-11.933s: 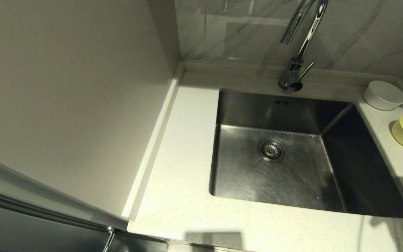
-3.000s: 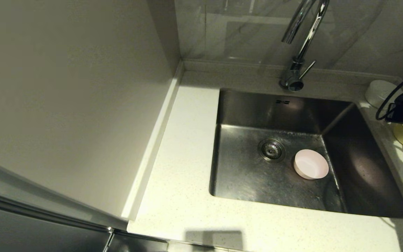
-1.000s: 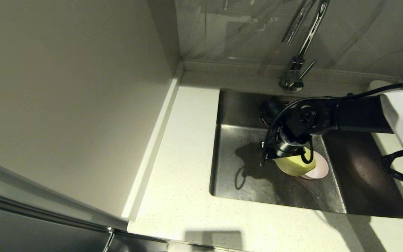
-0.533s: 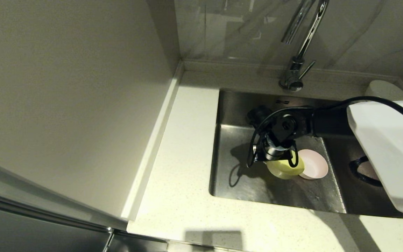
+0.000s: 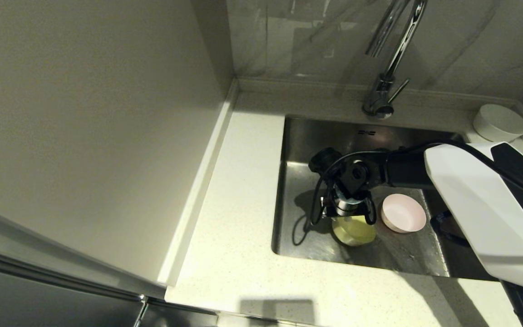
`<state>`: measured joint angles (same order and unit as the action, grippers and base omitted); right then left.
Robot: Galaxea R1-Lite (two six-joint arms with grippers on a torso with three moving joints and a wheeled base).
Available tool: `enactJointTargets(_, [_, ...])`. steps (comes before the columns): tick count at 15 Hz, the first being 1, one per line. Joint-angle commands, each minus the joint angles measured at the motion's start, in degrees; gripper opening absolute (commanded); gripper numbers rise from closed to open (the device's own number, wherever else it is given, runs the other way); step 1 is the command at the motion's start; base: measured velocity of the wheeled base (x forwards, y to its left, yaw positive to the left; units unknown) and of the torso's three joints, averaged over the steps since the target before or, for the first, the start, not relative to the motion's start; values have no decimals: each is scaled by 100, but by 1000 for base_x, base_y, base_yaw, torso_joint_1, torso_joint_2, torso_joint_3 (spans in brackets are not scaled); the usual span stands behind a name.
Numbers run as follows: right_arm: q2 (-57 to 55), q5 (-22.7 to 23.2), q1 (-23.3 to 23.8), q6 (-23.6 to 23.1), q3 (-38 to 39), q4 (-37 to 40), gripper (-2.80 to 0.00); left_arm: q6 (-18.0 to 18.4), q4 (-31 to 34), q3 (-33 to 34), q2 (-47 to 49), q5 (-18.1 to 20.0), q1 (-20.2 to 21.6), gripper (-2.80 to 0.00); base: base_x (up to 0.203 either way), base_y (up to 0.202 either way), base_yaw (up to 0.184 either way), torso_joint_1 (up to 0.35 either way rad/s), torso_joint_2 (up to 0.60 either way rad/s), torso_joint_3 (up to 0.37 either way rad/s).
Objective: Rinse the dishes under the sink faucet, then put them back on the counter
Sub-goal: Put a bowl into the sink
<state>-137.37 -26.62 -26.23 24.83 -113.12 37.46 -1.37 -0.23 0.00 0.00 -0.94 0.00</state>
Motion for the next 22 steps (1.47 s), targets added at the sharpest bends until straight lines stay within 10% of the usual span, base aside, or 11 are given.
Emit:
enactJointTargets(1, [57,-18,-1,23,0,24,0,-4,-3,0,-9,-3,0,-280,0,0,0,0,0,0])
enactJointTargets(9, [1517,-463,442,-78,1,69,0,-4,-3,0,-9,-3,0,-280,0,0,0,0,0,0])
enactJointTargets(15, [1905,-682,1957,-2285,-104,-2027,0,-4,-3,0,-9,-3,0,-280,0,0,0,0,0,0])
enactJointTargets(22, [1191,-839,2586,-4103,-105,-4573,0,-4,-3,0,-9,-3,0,-280,0,0,0,0,0,0])
